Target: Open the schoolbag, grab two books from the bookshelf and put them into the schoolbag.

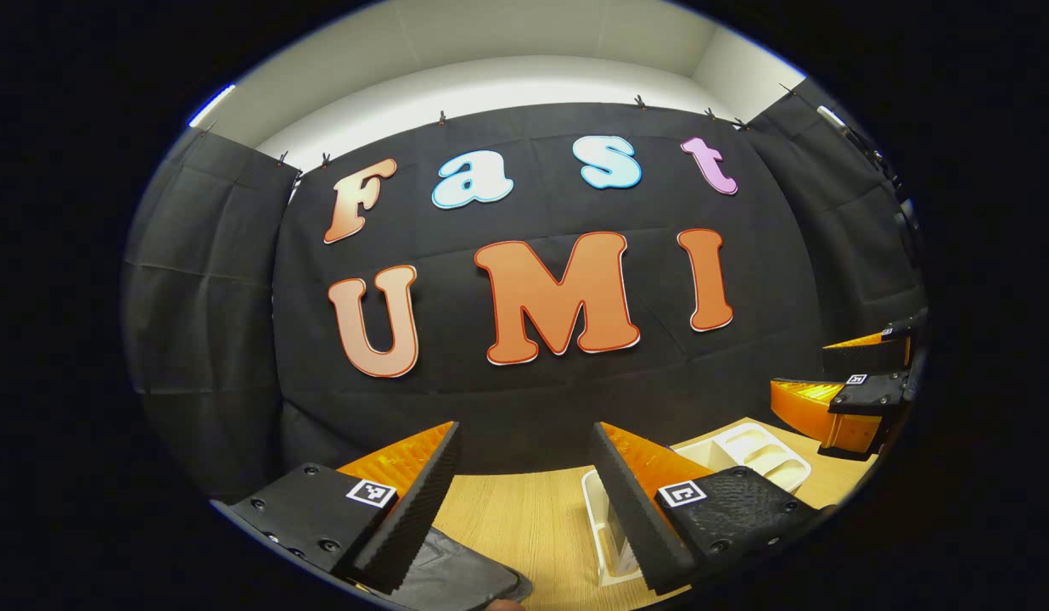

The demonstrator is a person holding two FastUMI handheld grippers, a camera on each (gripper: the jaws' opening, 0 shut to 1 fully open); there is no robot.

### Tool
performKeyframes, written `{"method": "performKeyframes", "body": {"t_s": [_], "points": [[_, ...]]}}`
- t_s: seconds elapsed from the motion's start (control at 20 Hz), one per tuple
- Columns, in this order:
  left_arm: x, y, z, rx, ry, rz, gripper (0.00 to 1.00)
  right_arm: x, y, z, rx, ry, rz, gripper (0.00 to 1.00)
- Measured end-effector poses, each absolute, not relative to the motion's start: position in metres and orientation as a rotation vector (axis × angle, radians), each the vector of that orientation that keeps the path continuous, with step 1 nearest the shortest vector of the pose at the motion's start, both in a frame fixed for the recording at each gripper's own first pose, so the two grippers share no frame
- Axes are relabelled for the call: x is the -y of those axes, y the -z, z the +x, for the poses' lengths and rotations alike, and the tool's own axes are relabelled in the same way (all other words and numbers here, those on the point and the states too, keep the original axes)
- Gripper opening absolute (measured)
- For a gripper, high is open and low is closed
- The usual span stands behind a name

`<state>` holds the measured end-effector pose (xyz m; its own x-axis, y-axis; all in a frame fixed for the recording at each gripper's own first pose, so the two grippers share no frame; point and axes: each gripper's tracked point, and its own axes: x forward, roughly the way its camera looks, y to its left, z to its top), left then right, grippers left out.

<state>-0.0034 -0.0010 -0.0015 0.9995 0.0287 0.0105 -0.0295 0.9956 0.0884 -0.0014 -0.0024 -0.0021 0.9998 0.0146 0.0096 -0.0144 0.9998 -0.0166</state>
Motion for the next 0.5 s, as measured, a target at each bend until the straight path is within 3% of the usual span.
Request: {"method": "performKeyframes", "body": {"t_s": [0.5], "points": [[-0.009,0.041,-0.007,-0.088,-0.045,0.176,1.0,0.022,0.005,-0.004,0.028,-0.011,-0.087,0.97]]}}
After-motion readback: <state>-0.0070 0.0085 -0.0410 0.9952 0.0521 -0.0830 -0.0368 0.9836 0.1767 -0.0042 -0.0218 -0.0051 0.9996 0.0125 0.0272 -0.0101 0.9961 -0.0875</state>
